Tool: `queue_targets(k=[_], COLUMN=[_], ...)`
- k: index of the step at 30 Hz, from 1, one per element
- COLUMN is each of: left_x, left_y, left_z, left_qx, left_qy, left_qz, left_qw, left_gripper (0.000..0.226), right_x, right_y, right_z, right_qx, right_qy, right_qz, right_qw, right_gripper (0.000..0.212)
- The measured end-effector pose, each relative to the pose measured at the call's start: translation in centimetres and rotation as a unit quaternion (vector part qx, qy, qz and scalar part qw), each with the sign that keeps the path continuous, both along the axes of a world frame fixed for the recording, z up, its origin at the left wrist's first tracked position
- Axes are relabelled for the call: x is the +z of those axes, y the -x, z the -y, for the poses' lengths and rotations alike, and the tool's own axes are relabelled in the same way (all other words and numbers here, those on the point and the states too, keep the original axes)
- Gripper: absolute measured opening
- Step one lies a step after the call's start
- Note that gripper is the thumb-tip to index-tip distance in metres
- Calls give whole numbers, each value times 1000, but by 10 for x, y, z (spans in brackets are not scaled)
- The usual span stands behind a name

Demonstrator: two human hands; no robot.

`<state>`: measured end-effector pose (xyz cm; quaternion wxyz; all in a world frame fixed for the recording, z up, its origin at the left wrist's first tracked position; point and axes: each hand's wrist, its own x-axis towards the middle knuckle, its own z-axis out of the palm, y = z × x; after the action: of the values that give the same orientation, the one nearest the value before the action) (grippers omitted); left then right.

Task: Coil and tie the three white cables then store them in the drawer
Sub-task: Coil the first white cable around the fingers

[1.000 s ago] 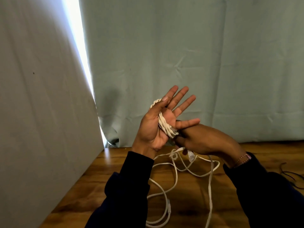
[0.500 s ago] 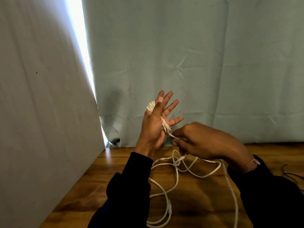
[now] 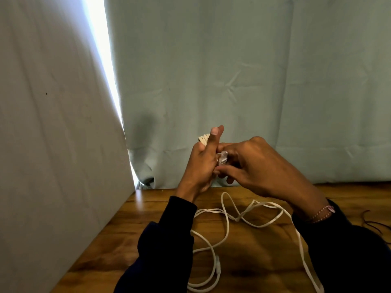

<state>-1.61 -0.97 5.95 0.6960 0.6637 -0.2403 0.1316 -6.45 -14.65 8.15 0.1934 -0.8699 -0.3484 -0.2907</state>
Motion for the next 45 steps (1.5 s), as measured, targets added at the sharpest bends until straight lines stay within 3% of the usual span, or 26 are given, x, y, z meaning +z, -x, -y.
queue_targets(k=[3, 11, 16, 18, 20, 23, 26, 29, 31, 35, 38, 41, 43, 45], left_x=[0, 2, 0, 2, 3, 1, -1, 0, 1, 0, 1, 0, -1, -1], left_y=[3, -1, 1, 7, 15, 20, 19, 18, 18, 18, 24, 25, 25, 23], left_z=[1, -10, -11, -10, -6, 0, 5, 8, 8, 6, 6, 8, 10, 12], left_qx=[9, 58, 29, 12, -6, -42, -117, -166, -177, -191, -241, -300, -318, -320], left_qy=[-6, -93, -104, -106, -120, -138, -86, -29, -22, -71, -69, -31, -22, -7], left_qz=[2, 42, 64, 65, 41, 8, -28, -56, -76, -95, -115, -123, -135, -153], left_qw=[1000, 993, 992, 992, 992, 990, 989, 984, 981, 974, 961, 945, 938, 935], left_gripper=[35, 44, 45, 55, 84, 102, 102, 84, 83, 81, 82, 80, 81, 83], right_x=[2, 5, 5, 6, 7, 6, 4, 1, 0, 1, -1, -5, -5, -6], right_y=[2, 10, 8, 8, 8, 2, -6, -13, -18, -20, -18, -19, -22, -24], right_z=[2, 0, 2, 5, 8, 9, 8, 11, 14, 20, 19, 12, 10, 10], right_qx=[19, 67, 88, 101, 126, 118, 101, 85, 68, 106, 188, 139, 79, 56], right_qy=[-13, -28, -49, -89, -175, -230, -255, -280, -297, -236, -151, -130, -133, -129], right_qz=[-25, -39, -43, -46, -84, -79, -69, -70, -77, -45, -67, 49, 174, 238], right_qw=[999, 997, 994, 990, 973, 963, 959, 954, 949, 965, 968, 981, 973, 961], right_gripper=[24, 24, 22, 17, 13, 25, 26, 28, 44, 69, 61, 48, 42, 43])
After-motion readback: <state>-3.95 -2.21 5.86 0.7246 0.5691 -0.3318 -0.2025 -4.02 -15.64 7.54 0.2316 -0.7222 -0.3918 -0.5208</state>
